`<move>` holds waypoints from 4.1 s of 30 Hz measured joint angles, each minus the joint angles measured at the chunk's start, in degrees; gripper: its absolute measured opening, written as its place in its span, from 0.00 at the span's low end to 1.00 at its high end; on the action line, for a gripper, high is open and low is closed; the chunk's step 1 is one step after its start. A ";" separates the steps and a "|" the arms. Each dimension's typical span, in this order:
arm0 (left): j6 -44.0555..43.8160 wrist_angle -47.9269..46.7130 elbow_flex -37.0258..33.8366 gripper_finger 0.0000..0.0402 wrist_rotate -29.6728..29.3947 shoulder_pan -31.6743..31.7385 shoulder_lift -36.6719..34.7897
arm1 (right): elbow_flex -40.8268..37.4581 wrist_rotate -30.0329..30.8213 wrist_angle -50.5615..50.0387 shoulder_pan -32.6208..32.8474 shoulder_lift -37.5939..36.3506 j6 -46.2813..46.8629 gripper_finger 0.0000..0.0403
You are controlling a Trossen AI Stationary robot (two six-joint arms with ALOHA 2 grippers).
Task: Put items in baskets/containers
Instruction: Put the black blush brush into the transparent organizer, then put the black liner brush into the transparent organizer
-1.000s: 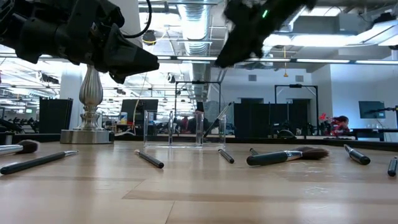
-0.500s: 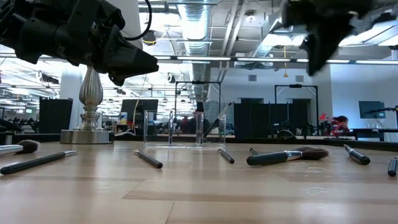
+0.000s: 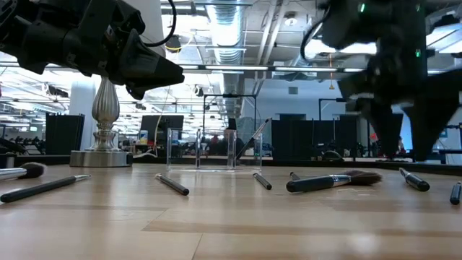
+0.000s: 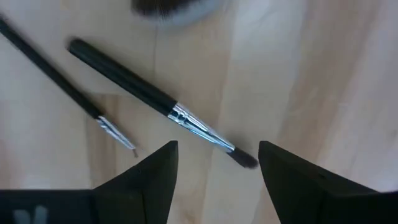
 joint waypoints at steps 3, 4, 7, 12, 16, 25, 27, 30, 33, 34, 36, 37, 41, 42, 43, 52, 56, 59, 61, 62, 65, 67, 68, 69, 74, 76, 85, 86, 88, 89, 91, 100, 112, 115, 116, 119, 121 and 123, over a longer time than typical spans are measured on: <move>0.00 0.02 0.00 0.27 0.00 0.00 0.00 | 0.00 -1.24 0.47 -0.20 3.99 -1.94 0.53; -0.01 0.02 0.00 0.27 0.00 0.00 0.00 | 0.00 -1.22 0.56 -0.37 5.28 -2.71 0.53; -0.02 0.02 0.00 0.27 0.00 0.00 0.00 | 0.37 -1.31 0.39 -0.56 8.22 -5.02 0.51; -0.02 0.02 0.00 0.27 0.00 0.00 0.00 | 1.14 -0.99 -0.77 -1.15 10.31 -9.92 0.35; -0.02 0.02 0.00 0.27 0.00 0.00 0.00 | 4.34 -1.07 -4.14 -2.36 10.73 -10.36 0.14; 0.02 0.00 0.00 0.27 0.00 0.00 0.00 | 24.45 14.52 -25.43 -0.67 11.27 -15.33 0.06; 0.04 0.00 0.00 0.27 0.00 0.00 0.00 | 29.16 23.97 -31.54 0.74 11.27 -17.16 0.03; 0.23 0.00 0.00 0.27 0.00 0.01 0.00 | 34.06 43.27 -33.08 2.32 11.12 -24.21 0.03; 1.27 -0.02 0.00 0.27 0.00 0.01 0.00 | 35.03 63.86 -27.91 2.36 11.18 -37.32 0.06; 1.56 -0.01 0.00 0.27 0.00 0.00 0.00 | 35.10 69.39 -25.13 1.91 11.18 -42.69 0.07; 1.62 -0.05 0.00 0.27 0.00 0.02 0.00 | 35.10 75.64 -17.87 0.41 11.18 -51.79 0.06; 1.68 -0.05 0.00 0.27 0.00 0.02 0.00 | 35.10 77.06 -14.11 -0.48 11.18 -54.95 0.04; 1.68 -0.19 0.00 0.27 0.00 0.00 0.00 | 35.10 77.27 -5.21 -4.27 11.17 -63.97 0.03; 1.68 -0.19 0.00 0.27 0.00 0.00 0.00 | 35.10 77.24 -4.47 -5.17 11.20 -66.34 0.03; 1.68 -0.20 0.00 0.27 0.00 0.00 0.00 | 35.10 77.31 -3.79 -6.01 11.70 -68.48 0.04; 1.54 -0.18 -0.19 0.27 0.00 0.00 -0.01 | 35.02 77.23 -2.57 -9.36 21.59 -72.48 0.02; 1.60 -0.22 -0.22 0.27 0.00 0.00 0.00 | 35.01 76.37 -1.64 -9.97 24.73 -69.57 0.01; 1.63 -0.19 -0.31 0.27 0.00 0.00 0.00 | 35.04 73.18 -0.67 -9.98 26.12 -68.75 0.01; 1.64 -0.21 -0.37 0.27 0.00 0.00 0.00 | 35.01 70.62 -0.65 -9.89 26.28 -68.79 0.01; 1.64 -0.20 -0.37 0.27 0.00 0.00 0.00 | 35.06 69.04 -0.37 -9.85 26.25 -68.91 0.02; 1.53 -0.20 -0.37 0.27 0.00 0.00 0.00 | 34.97 64.50 0.50 -9.75 26.88 -69.66 0.03; 1.22 -0.20 -0.37 0.27 0.00 0.00 0.00 | 35.20 64.72 2.46 -9.75 27.74 -71.33 0.04; 1.18 -0.19 -0.37 0.27 0.00 0.00 0.00 | 35.21 64.72 3.02 -9.80 28.04 -71.88 0.05; 1.17 -0.17 -0.37 0.27 0.01 0.00 0.00 | 34.99 64.51 2.47 -9.87 28.24 -72.19 0.05; 1.07 0.17 -0.37 0.27 0.02 0.00 0.00 | 34.94 64.49 5.16 -10.87 29.92 -71.00 0.08; 1.07 0.17 -0.42 0.27 0.00 0.00 -0.02 | 35.15 64.23 6.07 -11.10 30.07 -70.66 0.10; 1.07 0.25 -0.44 0.27 0.00 0.00 0.00 | 35.08 63.39 7.96 -10.25 30.29 -67.19 0.17; 1.05 0.25 -0.44 0.27 0.02 0.00 0.00 | 35.08 63.43 7.95 -10.03 30.29 -67.19 0.17; 1.04 0.26 -0.44 0.27 0.02 0.00 -0.01 | 35.09 63.45 7.93 -9.43 30.29 -66.82 0.18; 1.04 0.26 -0.44 0.27 0.02 0.00 -0.01 | 35.09 63.52 7.93 -9.12 30.29 -66.18 0.19; 0.06 0.26 -0.44 0.27 0.02 0.00 0.00 | 35.09 63.57 7.73 -8.58 30.28 -64.58 0.20; -3.09 0.48 -0.44 0.27 4.71 -0.07 -0.02 | 35.07 68.80 -2.83 -5.06 28.07 -47.24 0.20; -3.08 1.14 -0.46 0.27 4.55 -0.07 -0.01 | 35.08 49.04 -22.98 0.06 10.83 17.22 0.20; -3.08 1.16 -0.46 0.27 4.55 -0.07 -0.02 | 35.08 37.62 -27.37 0.89 8.06 24.29 0.20; -3.08 1.16 -0.46 0.27 4.55 -0.07 0.00 | 35.08 34.20 -28.11 1.50 7.44 23.83 0.20; -3.08 1.13 -0.46 0.27 4.55 -0.07 0.00 | 35.08 25.38 -27.64 4.29 6.38 18.64 0.20; -3.08 1.13 -0.46 0.27 4.55 -0.07 0.00 | 35.08 22.33 -26.91 6.43 6.06 15.32 0.20; -3.08 1.13 -0.46 0.27 4.55 -0.07 -0.02 | 35.06 21.42 -27.57 8.63 5.49 13.88 0.20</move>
